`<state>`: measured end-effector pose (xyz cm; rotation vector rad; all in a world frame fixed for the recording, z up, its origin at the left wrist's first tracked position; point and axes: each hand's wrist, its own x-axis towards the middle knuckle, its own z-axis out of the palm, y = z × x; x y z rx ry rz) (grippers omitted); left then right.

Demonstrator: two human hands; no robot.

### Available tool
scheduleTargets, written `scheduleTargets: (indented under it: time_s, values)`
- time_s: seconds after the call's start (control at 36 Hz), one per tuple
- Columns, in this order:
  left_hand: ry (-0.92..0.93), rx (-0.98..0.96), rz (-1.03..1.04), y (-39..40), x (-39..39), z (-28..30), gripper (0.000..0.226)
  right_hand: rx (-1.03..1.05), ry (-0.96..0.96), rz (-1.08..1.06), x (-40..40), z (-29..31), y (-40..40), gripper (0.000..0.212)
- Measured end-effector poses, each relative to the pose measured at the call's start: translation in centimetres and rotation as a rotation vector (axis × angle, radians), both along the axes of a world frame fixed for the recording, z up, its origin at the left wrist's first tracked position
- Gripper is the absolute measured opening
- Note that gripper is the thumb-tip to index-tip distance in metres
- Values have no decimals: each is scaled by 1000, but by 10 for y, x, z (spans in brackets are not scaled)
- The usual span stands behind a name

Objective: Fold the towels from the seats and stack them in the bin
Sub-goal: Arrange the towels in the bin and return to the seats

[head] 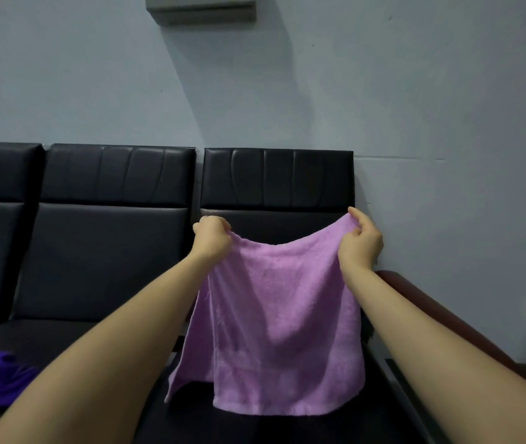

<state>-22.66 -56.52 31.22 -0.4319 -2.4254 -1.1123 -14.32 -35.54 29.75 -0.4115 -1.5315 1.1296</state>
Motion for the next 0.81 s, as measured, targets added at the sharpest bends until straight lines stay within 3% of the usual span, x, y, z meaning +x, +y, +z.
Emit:
scheduleTargets:
  time_s: [0.14,0.28,0.5,0.69,0.81]
  values:
    - [182,-17,99,0,6,-4,35,-19,-71,-140,-5,-3,8,58]
    - [111,210,67,5,10,-3,28,-11,-71,-177,2,1,8,42]
    - [88,-78,46,9,7,1,40,-47,-66,-125,7,5,14,51]
    - [68,-52,25,1,5,22,49,-300,102,60,9,30,15,37]
    - [125,72,25,-6,1,37,42,-275,198,82,14,45,13,41]
